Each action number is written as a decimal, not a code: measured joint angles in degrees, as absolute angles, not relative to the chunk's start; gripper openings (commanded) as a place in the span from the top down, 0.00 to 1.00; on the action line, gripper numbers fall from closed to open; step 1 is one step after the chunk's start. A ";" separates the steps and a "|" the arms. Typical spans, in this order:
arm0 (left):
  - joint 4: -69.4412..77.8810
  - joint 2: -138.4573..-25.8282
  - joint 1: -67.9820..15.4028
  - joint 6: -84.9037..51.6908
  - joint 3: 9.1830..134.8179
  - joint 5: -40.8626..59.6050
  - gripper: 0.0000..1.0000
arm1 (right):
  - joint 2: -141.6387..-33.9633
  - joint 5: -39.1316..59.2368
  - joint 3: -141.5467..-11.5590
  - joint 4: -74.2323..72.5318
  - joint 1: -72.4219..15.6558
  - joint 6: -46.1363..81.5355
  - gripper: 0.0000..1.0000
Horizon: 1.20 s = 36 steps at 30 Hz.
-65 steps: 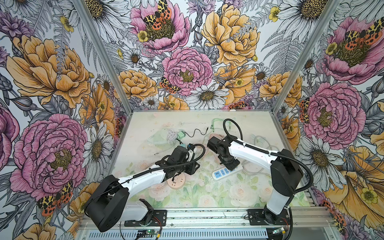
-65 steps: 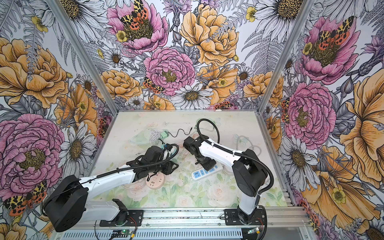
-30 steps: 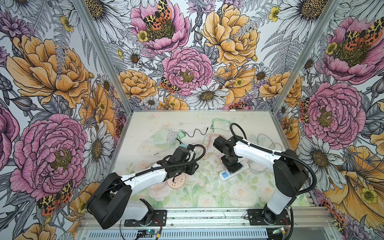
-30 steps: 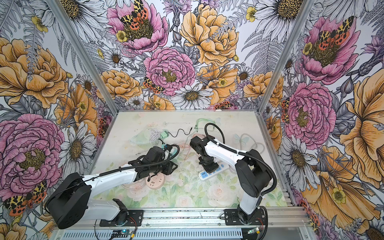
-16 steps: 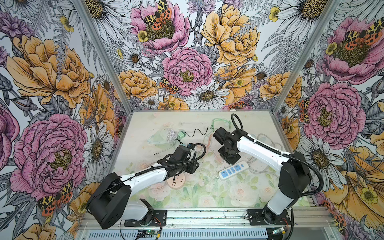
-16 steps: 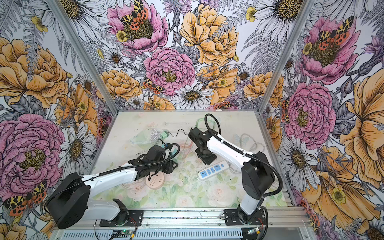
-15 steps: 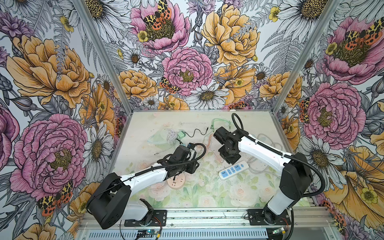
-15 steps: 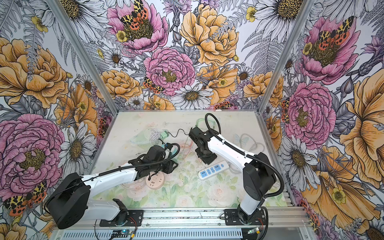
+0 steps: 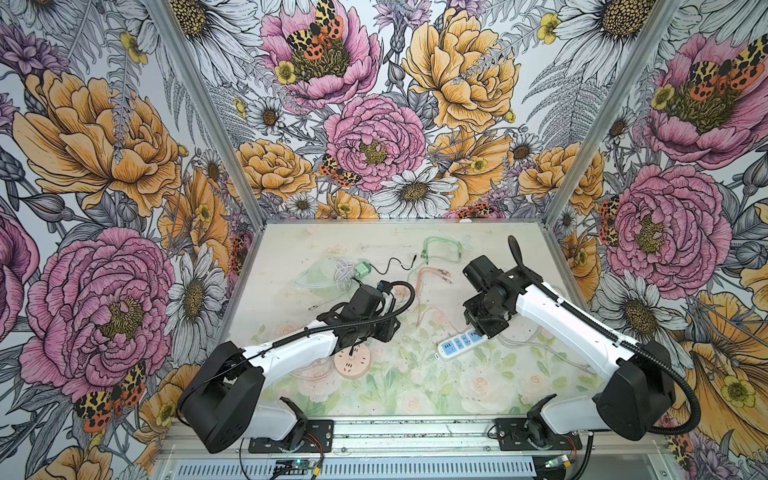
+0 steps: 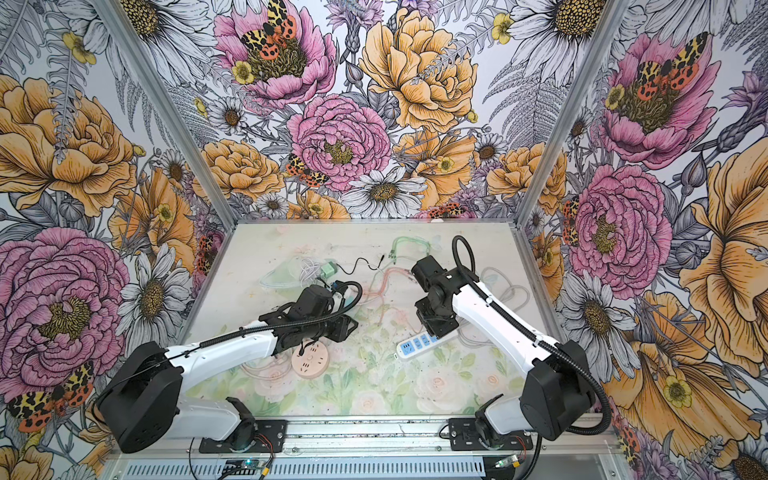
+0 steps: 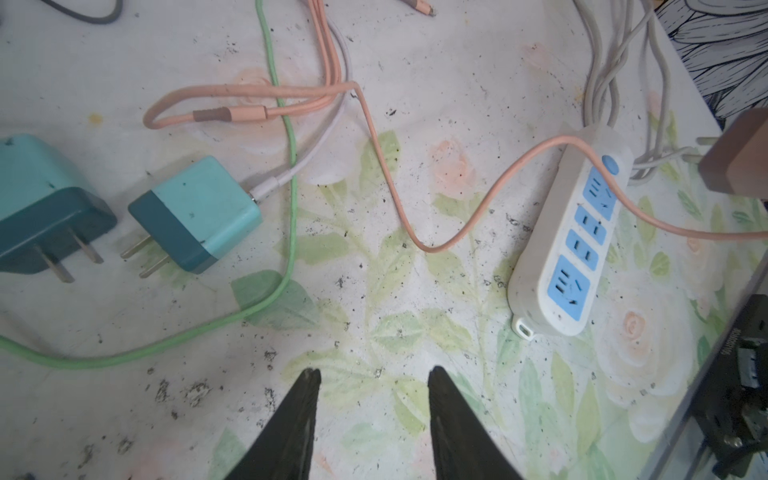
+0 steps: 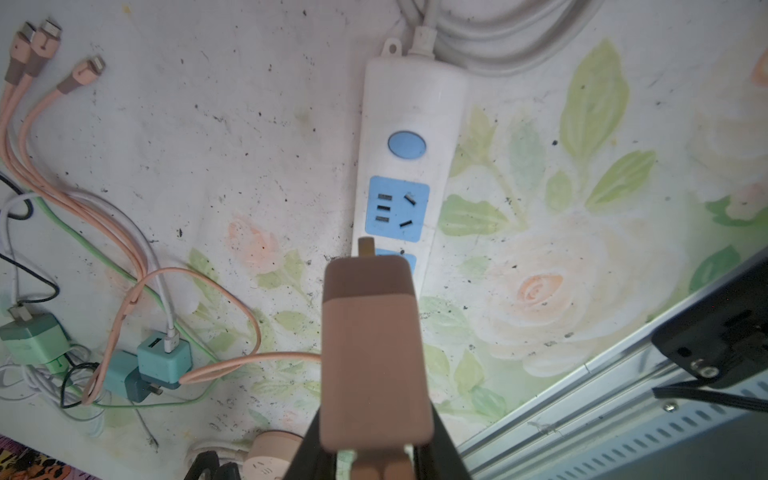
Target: Insert the plug
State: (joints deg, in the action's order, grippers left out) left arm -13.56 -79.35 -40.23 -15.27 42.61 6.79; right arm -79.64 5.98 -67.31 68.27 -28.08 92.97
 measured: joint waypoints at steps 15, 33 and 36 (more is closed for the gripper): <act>-15.27 -85.76 -44.88 -17.21 46.72 5.08 0.55 | -80.07 17.04 -60.73 62.19 -21.28 90.06 1.00; -15.31 -88.77 -43.70 -18.33 47.94 4.75 0.55 | -84.38 20.05 -60.01 60.53 -18.28 86.63 1.00; -15.27 -89.06 -43.68 -18.68 48.03 4.38 0.55 | -84.42 20.05 -59.33 60.55 -18.22 86.63 1.00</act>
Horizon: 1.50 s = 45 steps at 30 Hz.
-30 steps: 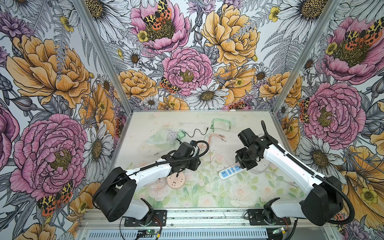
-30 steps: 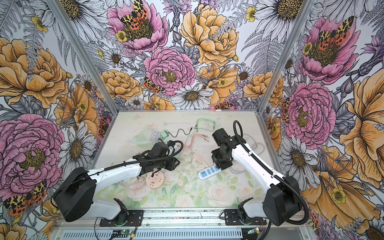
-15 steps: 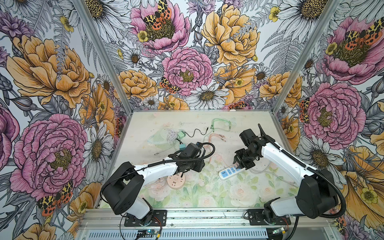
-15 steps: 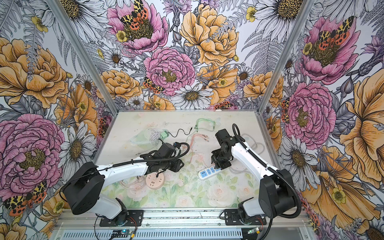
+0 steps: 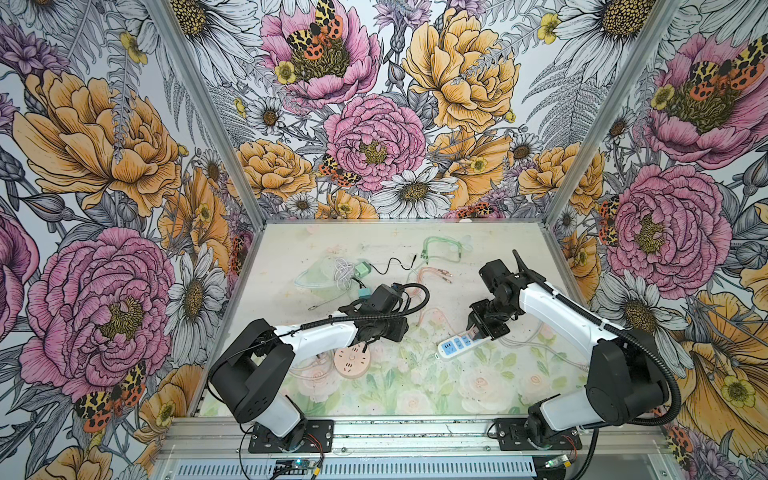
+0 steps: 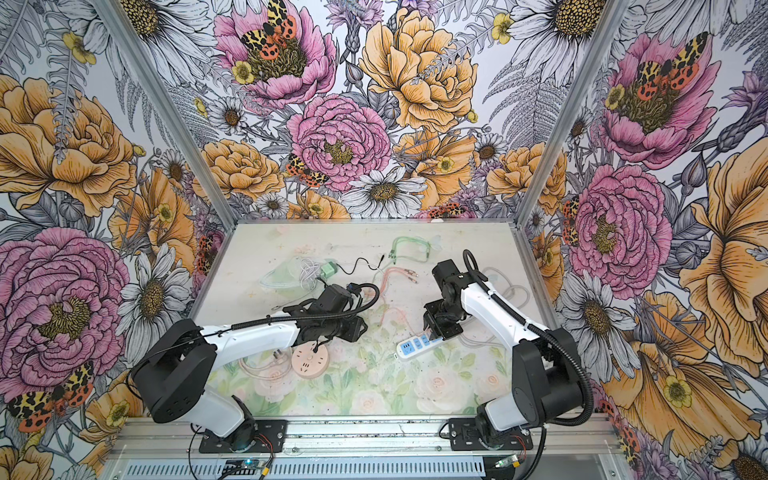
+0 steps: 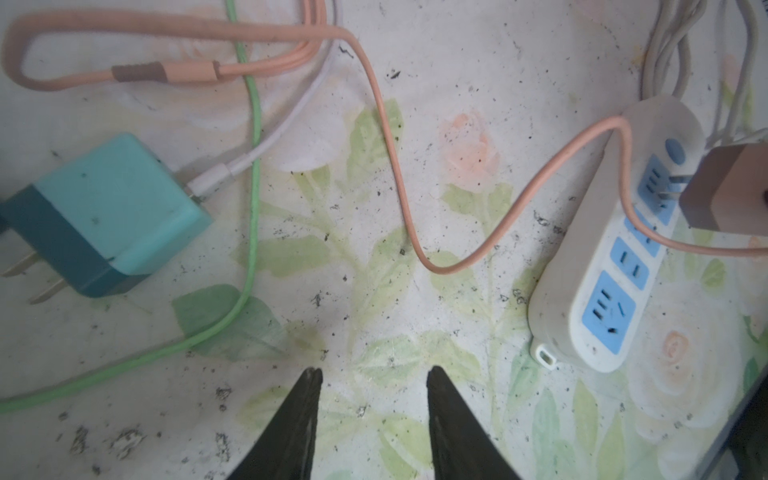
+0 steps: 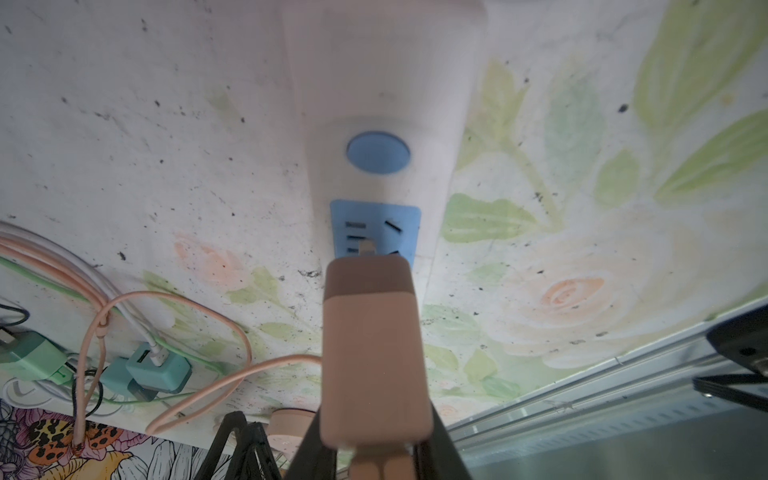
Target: Insert the plug
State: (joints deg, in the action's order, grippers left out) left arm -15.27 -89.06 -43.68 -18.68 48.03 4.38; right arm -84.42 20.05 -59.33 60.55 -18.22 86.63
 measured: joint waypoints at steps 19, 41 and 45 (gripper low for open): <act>-15.51 -89.71 -42.57 -19.62 48.03 3.36 0.55 | -87.05 23.11 -59.46 58.94 -16.78 85.36 1.00; -18.26 -91.18 -42.57 -19.64 51.00 2.90 0.56 | -90.04 28.12 -60.10 59.92 -12.43 81.06 1.00; -18.72 -91.96 -42.57 -19.62 51.70 2.90 0.56 | -90.91 28.77 -60.71 60.62 -12.05 80.31 1.00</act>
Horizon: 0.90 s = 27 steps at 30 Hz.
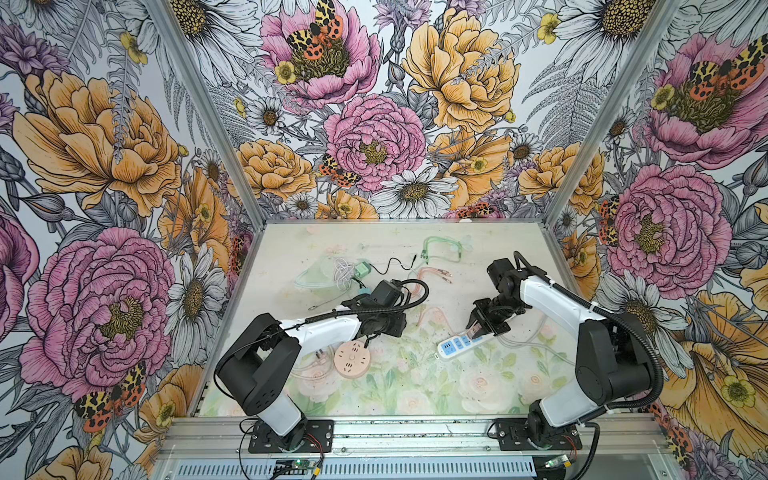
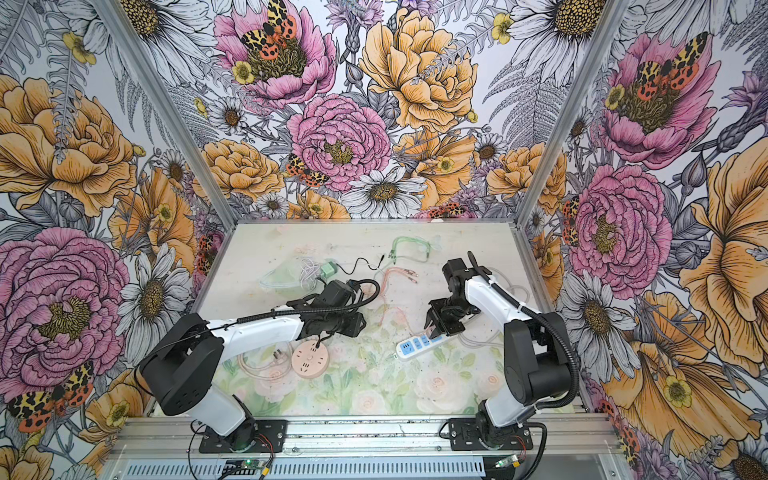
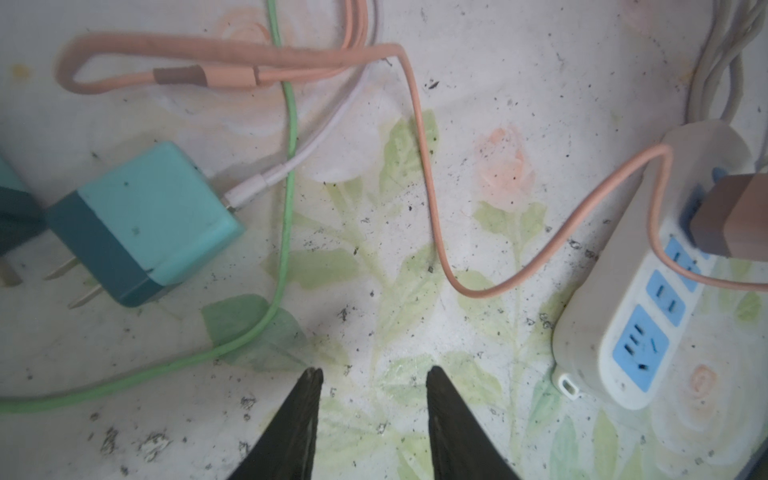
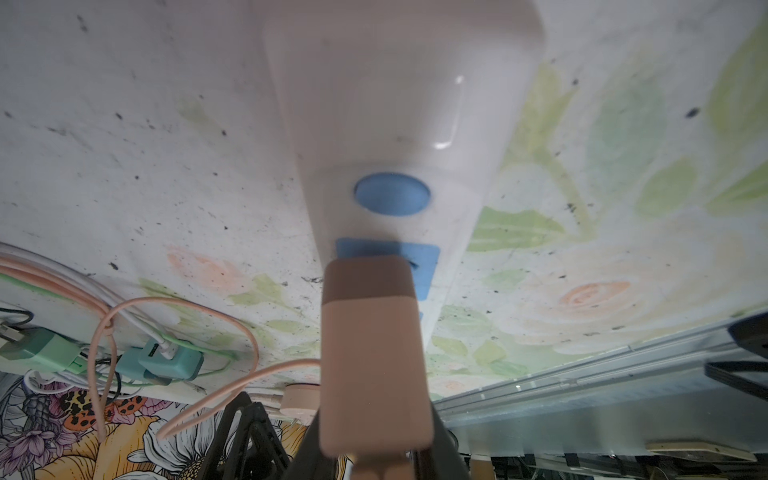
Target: Insert the plug
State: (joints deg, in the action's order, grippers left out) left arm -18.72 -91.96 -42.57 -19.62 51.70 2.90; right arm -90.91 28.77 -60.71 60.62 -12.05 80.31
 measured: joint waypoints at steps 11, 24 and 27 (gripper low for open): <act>-19.53 -92.92 -42.57 -19.68 51.77 2.92 0.56 | -94.19 30.15 -62.57 62.35 -10.87 79.11 1.00; -19.55 -94.41 -42.63 -20.51 51.77 2.90 0.56 | -95.77 30.89 -62.89 63.02 -10.39 78.08 1.00; -19.53 -94.41 -42.63 -20.51 51.77 2.90 0.56 | -95.61 30.87 -62.92 63.02 -10.39 77.89 1.00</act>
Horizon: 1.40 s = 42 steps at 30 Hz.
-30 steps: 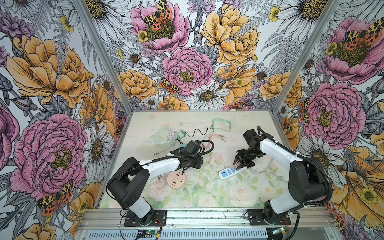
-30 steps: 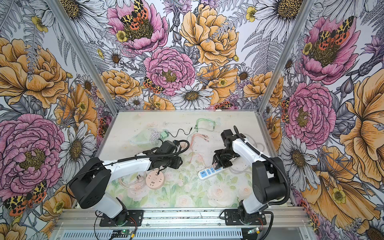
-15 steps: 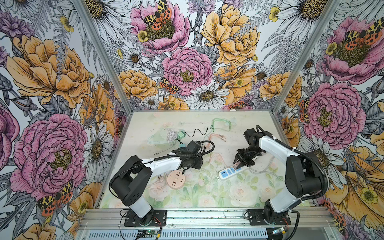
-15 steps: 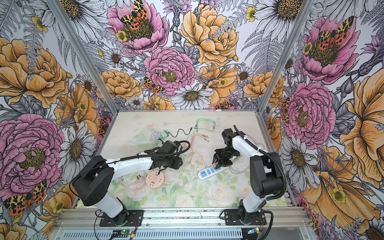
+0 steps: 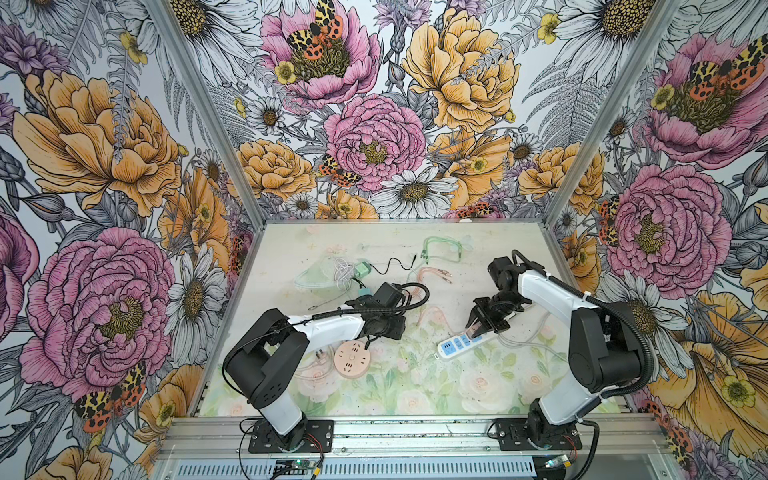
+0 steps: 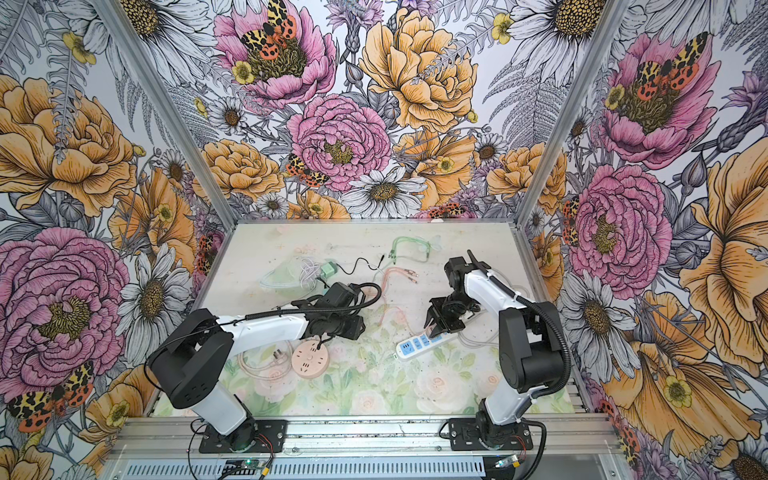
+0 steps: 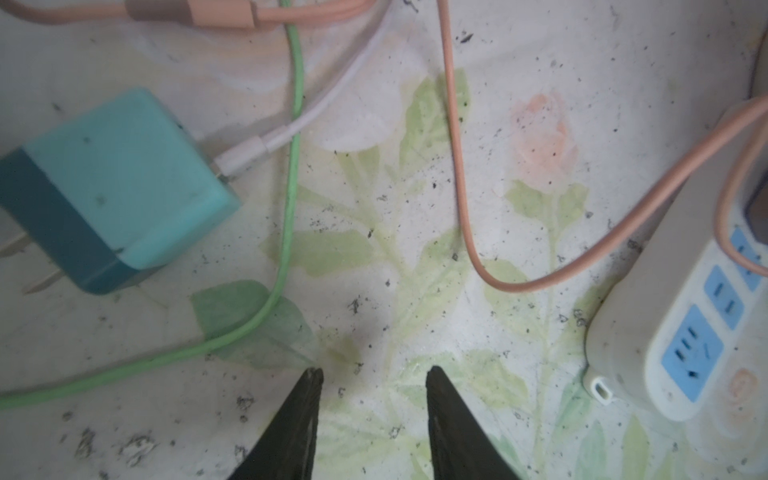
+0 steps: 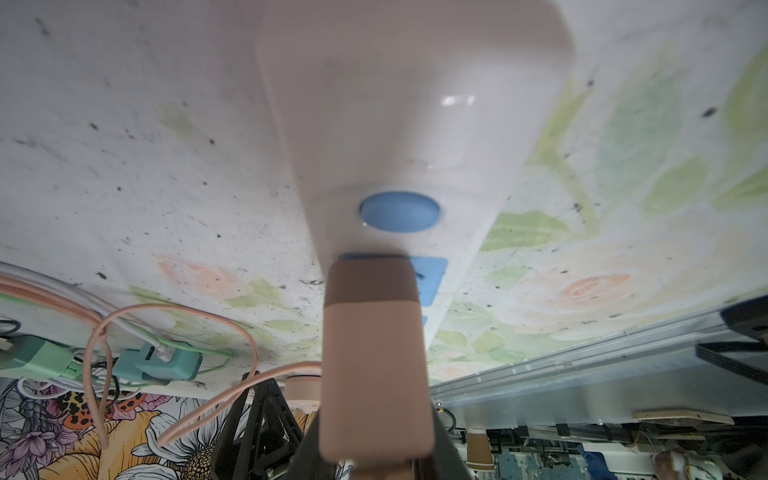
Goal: Insert the plug
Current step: 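Push the plug into the socket and raise the right gripper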
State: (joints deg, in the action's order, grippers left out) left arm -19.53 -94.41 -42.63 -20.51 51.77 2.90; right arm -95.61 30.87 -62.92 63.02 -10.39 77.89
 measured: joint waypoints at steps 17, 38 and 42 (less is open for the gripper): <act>-19.51 -93.69 -42.63 -20.49 51.77 2.68 0.56 | -93.71 27.75 -63.07 62.65 -10.90 77.43 0.95; -19.53 -90.76 -42.63 -20.47 51.77 2.28 0.56 | -91.88 14.68 -65.25 62.06 -12.47 76.16 0.54; -19.53 -89.45 -42.63 -20.45 51.75 2.26 0.55 | -91.83 14.06 -66.02 62.11 -13.41 75.55 0.50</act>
State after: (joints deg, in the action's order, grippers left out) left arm -19.53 -89.45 -42.63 -20.45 51.75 2.26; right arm -91.83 14.06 -66.02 62.11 -13.41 75.55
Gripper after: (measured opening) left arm 0.446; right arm 0.482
